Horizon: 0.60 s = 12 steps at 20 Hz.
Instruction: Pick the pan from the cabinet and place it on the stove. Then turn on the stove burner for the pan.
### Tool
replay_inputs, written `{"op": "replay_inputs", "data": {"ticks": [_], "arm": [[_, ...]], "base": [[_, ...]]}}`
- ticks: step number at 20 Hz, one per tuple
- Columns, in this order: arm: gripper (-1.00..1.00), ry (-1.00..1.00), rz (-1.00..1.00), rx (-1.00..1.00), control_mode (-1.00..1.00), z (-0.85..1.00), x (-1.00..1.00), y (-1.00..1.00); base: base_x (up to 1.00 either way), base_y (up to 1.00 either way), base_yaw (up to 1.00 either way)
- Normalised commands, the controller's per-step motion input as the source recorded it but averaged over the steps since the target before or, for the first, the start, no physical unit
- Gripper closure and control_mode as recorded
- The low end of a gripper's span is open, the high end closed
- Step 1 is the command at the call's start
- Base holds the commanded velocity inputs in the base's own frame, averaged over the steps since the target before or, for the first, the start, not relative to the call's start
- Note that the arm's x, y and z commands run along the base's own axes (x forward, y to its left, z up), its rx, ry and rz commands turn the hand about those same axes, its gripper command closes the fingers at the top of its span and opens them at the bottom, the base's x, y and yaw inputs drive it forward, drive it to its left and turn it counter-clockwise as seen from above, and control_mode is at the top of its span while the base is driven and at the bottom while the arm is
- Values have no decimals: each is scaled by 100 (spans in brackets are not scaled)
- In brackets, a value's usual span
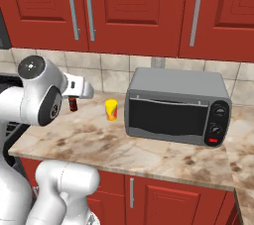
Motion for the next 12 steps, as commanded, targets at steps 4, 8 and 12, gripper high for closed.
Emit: {"op": "replay_inputs", "data": {"ticks": [4,8,12], "arm": [[-100,-26,-4,0,-100,57,3,-3],[-100,-20,-5,0,-100,69,17,0],[-100,-23,-5,-1,-100,70,15,0]], "base": [[0,0,0],[0,0,0],[0,0,0]]}}
